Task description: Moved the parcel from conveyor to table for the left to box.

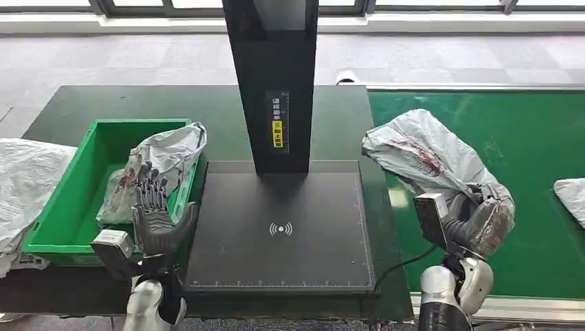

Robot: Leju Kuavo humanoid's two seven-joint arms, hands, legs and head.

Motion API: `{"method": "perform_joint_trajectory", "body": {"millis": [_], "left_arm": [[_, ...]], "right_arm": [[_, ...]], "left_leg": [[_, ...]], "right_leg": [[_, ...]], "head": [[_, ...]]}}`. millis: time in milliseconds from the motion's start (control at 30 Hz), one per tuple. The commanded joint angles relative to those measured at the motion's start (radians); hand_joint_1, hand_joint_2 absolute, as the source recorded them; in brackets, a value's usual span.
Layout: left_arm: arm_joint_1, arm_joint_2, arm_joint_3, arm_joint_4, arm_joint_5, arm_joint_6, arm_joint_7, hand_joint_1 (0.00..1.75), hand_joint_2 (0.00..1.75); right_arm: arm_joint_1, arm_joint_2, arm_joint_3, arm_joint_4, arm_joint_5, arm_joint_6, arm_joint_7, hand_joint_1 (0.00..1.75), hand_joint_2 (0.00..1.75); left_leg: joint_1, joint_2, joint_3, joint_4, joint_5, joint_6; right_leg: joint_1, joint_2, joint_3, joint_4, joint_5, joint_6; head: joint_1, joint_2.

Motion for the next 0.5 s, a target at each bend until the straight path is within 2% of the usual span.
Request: {"method": "perform_joint_trajectory", "body": {"millis": [33, 67, 133, 233, 267, 300, 367, 500], "left_arm": [[-0.027, -0.031, -0.018, 0.066, -0.007, 0.007, 0.004, 0.0, 1.75], [-0.027, -0.031, -0.018, 0.066, -0.007, 0.007, 0.004, 0.0, 1.75], [-0.036, -0.031, -0.021, 0.074, -0.006, 0.014, 0.004, 0.0, 1.75], [-0.036, -0.031, -0.017, 0.073, -0.007, 0.011, 0.004, 0.0, 1.75], [-0.037, -0.031, -0.015, 0.073, -0.01, 0.01, 0.004, 0.0, 1.75], [-0.039, -0.031, -0.011, 0.074, -0.008, 0.008, 0.004, 0.0, 1.75], [-0.045, -0.031, 0.002, 0.077, -0.011, -0.002, 0.004, 0.0, 1.75], [-0.05, -0.031, 0.008, 0.083, -0.013, -0.006, 0.004, 0.0, 1.75]], "right_arm": [[0.149, 0.015, 0.277, -0.225, -0.072, 0.003, -0.064, 1.75, 1.75], [0.149, 0.015, 0.277, -0.225, -0.072, 0.003, -0.064, 1.75, 1.75], [0.181, 0.015, 0.366, -0.256, -0.14, 0.003, -0.131, 1.75, 1.75], [0.186, 0.015, 0.416, -0.245, -0.145, 0.003, -0.137, 1.75, 1.75], [0.188, 0.015, 0.466, -0.228, -0.137, 0.003, -0.112, 1.75, 1.75], [0.178, 0.015, 0.496, -0.145, -0.2, 0.003, -0.176, 1.75, 1.75], [0.146, -0.011, 0.577, -0.061, -0.315, 0.067, -0.21, 1.75, 1.75], [0.122, -0.019, 0.617, -0.012, -0.342, 0.108, -0.202, 1.75, 1.75]], "left_leg": [[0.0, -0.002, 0.001, -0.001, 0.0, 0.0], [0.0, -0.003, 0.001, -0.001, 0.0, 0.0], [0.001, -0.003, 0.002, -0.002, 0.0, 0.0], [0.0, -0.001, 0.002, -0.002, 0.0, 0.0], [0.001, -0.001, 0.003, -0.002, 0.0, 0.0], [0.001, 0.0, 0.004, -0.003, 0.0, 0.0], [0.001, 0.0, 0.003, -0.003, 0.0, 0.0], [0.002, 0.004, 0.006, -0.005, 0.001, 0.0]], "right_leg": [[0.0, -0.002, 0.002, -0.001, -0.001, -0.001], [0.001, -0.003, 0.002, -0.001, -0.001, -0.001], [0.001, -0.004, 0.003, -0.002, -0.001, -0.001], [0.001, -0.001, 0.001, -0.001, -0.001, -0.001], [0.001, -0.002, 0.003, -0.002, -0.001, -0.001], [0.001, -0.001, 0.003, -0.002, -0.001, -0.001], [0.001, -0.002, 0.003, -0.003, -0.001, -0.001], [0.002, 0.002, 0.004, -0.005, 0.001, -0.002]], "head": [[0.0, 0.0], [0.0, 0.0], [0.0, 0.0], [0.0, 0.0], [0.0, 0.0], [0.0, 0.0], [0.0, 0.0], [0.0, 0.0]]}}
